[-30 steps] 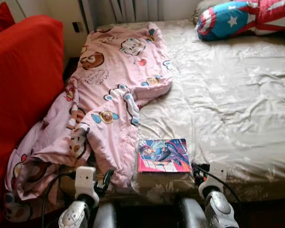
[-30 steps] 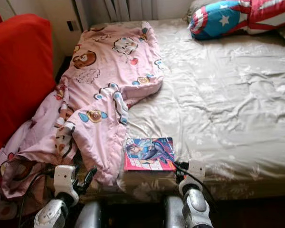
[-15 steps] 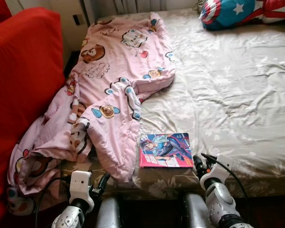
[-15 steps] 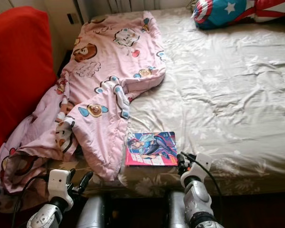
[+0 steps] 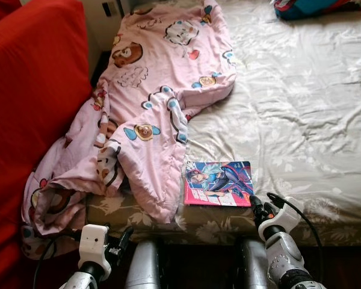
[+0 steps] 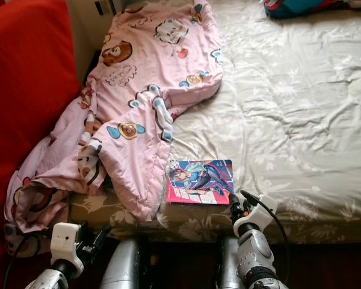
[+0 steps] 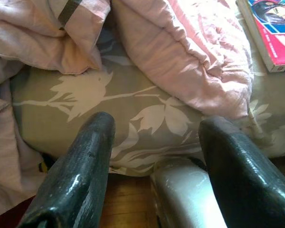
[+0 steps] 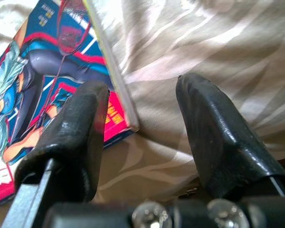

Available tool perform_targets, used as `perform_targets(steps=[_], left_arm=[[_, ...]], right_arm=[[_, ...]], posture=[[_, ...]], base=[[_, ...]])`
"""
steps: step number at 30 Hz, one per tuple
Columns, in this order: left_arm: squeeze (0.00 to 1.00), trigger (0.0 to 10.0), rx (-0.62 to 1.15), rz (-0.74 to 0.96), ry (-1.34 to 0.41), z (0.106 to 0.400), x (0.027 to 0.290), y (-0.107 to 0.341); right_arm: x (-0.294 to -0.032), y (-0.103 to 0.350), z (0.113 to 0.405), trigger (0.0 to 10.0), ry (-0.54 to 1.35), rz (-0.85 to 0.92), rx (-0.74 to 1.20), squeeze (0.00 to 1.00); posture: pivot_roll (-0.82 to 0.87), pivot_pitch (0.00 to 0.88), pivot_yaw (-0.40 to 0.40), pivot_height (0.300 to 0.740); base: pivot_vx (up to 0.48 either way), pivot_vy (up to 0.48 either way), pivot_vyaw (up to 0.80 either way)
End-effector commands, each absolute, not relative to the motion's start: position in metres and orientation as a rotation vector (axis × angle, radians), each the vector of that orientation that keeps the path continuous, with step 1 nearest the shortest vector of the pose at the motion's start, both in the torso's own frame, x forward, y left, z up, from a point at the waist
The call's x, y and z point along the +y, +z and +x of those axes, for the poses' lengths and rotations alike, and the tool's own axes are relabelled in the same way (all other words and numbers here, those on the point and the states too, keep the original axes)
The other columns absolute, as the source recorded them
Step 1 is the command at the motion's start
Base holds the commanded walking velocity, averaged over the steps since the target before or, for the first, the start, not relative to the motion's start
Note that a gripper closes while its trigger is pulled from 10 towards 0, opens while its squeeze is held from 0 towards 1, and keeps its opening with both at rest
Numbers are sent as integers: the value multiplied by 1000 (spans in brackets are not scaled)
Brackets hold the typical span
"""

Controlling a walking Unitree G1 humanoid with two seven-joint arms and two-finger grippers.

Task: Clean up the room

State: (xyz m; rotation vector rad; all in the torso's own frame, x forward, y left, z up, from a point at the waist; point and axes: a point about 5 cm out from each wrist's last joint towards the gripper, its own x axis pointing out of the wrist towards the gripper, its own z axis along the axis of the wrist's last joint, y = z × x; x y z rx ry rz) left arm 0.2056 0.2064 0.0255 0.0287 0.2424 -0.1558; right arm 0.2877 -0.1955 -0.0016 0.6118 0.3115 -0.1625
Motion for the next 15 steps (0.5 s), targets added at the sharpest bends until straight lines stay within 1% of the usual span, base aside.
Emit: perform_targets(steps=[1,10,15], left_arm=[[0,10000,280,43,-151,198,212,22],[0,10000,286,48,-149,192,212,28],[0,10000,290,51,-150,190,212,29]], right_arm=[[-190,-11,280,10000,-164,653,348,0],[-189,2,289,10000,-101,702,236,0],[-190,3,289,10000,-87,712,225,0]], posture=[[173,265,147,590],[178,267,152,590],[184,271,155,590]], base=[[0,0,0],[0,0,0],[0,0,0]])
